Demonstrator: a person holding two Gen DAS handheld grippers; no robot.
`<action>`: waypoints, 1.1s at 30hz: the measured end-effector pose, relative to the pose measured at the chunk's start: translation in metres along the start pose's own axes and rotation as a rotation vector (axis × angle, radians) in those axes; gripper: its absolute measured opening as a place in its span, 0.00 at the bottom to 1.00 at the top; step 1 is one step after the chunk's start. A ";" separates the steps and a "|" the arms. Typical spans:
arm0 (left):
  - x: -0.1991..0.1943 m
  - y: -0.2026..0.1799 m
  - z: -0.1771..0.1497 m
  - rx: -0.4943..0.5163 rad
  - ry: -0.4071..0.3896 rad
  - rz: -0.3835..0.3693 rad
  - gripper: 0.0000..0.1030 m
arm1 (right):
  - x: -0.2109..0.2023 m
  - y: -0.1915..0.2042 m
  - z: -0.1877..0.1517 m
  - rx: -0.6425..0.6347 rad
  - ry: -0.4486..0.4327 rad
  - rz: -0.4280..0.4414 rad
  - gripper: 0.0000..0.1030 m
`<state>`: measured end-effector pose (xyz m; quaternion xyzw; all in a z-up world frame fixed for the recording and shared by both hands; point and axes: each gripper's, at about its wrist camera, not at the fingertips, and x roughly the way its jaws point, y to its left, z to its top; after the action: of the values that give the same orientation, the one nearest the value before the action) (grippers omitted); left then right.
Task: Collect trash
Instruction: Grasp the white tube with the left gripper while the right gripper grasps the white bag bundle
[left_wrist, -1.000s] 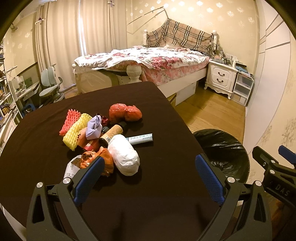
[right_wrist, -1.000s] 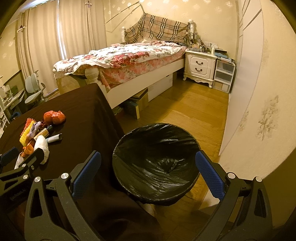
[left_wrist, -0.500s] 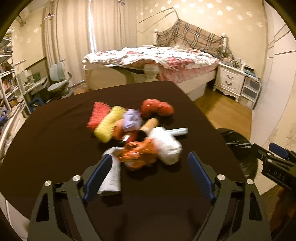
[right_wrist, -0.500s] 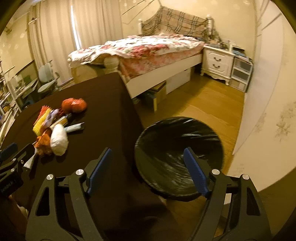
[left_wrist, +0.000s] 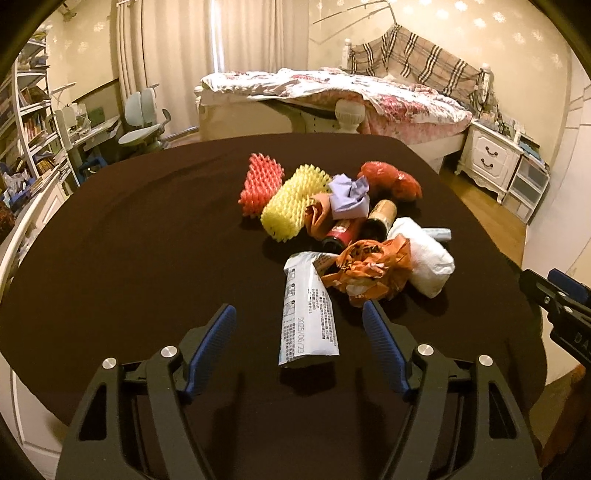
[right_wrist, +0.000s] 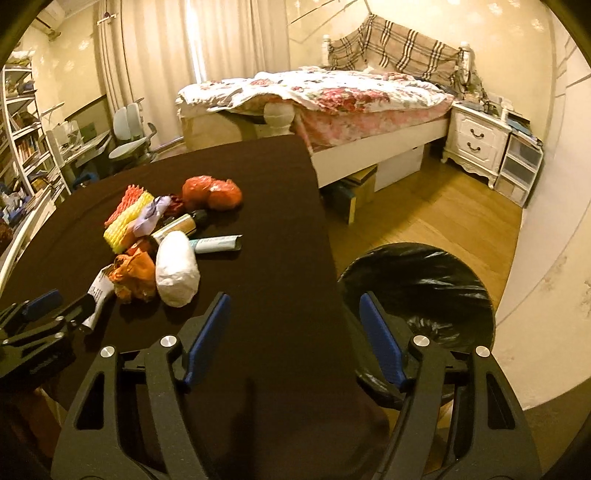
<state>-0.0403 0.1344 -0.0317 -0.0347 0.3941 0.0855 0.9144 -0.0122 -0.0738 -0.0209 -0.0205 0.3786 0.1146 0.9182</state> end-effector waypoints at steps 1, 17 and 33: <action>0.003 0.000 0.000 0.000 0.006 -0.001 0.69 | 0.002 0.002 -0.001 -0.002 0.005 0.003 0.68; 0.012 0.024 -0.010 -0.058 0.058 -0.054 0.29 | 0.014 0.027 -0.001 -0.044 0.039 0.054 0.69; 0.004 0.062 -0.008 -0.139 0.036 0.001 0.29 | 0.037 0.076 0.017 -0.126 0.057 0.145 0.53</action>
<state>-0.0549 0.1953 -0.0398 -0.0997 0.4038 0.1123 0.9025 0.0081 0.0093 -0.0312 -0.0538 0.3972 0.2036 0.8932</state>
